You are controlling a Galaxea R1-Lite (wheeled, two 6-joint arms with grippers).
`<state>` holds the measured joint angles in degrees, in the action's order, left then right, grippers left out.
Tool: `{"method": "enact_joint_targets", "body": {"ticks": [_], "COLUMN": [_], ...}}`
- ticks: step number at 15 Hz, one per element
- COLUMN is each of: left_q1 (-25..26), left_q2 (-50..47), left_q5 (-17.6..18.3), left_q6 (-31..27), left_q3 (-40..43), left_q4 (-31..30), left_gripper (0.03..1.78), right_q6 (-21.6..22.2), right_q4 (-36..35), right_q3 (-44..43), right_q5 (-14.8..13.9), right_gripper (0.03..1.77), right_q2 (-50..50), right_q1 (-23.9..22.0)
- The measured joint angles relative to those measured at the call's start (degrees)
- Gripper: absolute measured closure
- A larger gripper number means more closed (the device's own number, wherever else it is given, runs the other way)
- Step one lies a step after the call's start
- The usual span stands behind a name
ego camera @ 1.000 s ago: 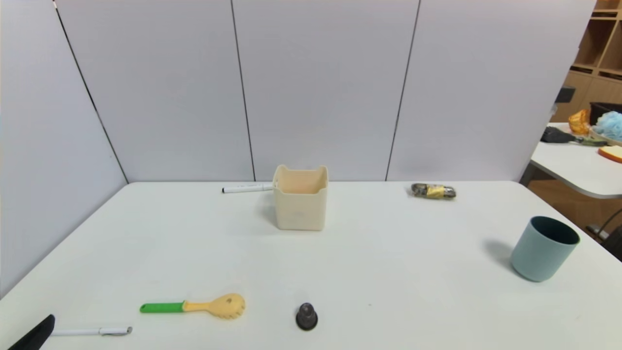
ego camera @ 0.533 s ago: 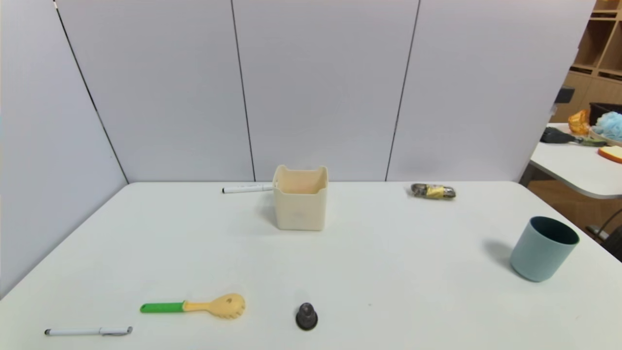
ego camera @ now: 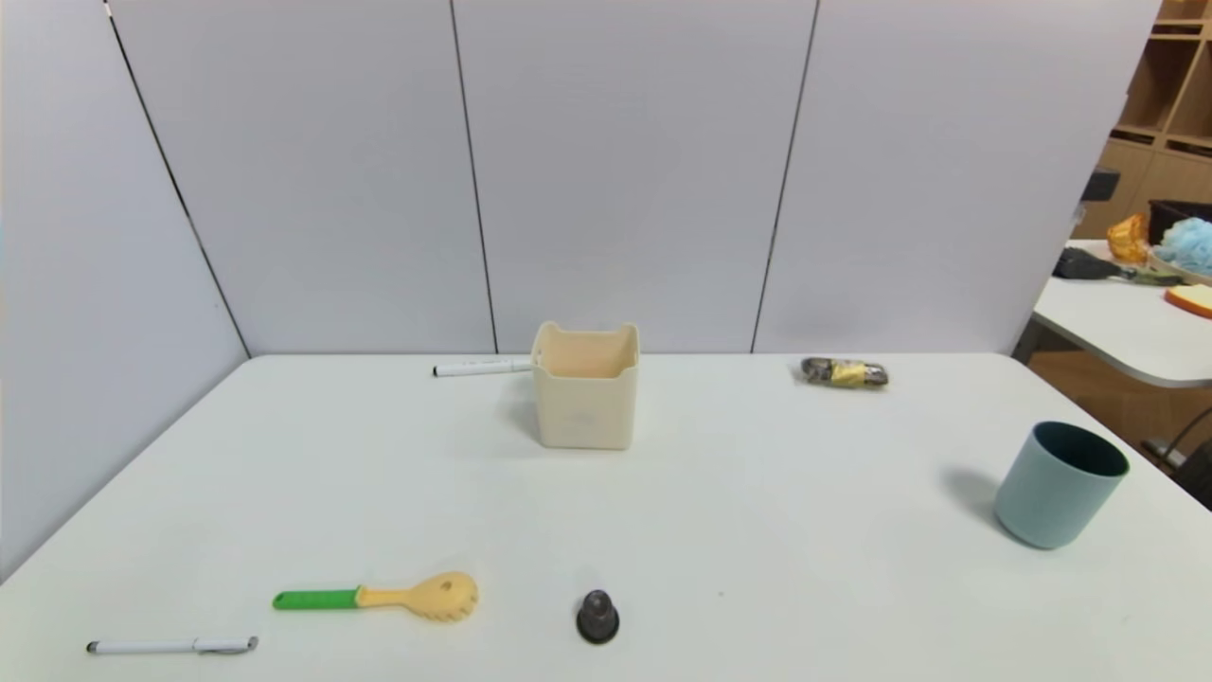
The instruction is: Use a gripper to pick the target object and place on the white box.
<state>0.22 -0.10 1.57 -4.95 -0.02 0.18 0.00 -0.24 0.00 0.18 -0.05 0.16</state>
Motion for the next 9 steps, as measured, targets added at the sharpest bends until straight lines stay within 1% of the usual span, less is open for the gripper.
{"method": "enact_joint_targets", "body": {"ticks": [2, 4, 9], "left_q1": [0.02, 0.02, 0.02], "left_q2": [-0.04, -0.04, -0.04], "left_q5": [-0.10, -1.00, -1.33], "left_q6": [1.90, 3.79, 3.91], "left_q3": [0.02, 0.02, 0.02], "left_q4": [0.00, -0.02, -0.05], "left_gripper": [0.12, 0.12, 0.12], "right_q6": [0.00, 0.00, 0.02], "right_q4": [0.02, 0.02, 0.02], "right_q3": [0.00, 0.00, 0.00], "right_q5": [0.00, 0.00, 0.02], "right_gripper": [0.10, 0.10, 0.10], "right_q2": [0.00, 0.00, 0.00], "right_q1": [0.00, 0.00, 0.00]}}
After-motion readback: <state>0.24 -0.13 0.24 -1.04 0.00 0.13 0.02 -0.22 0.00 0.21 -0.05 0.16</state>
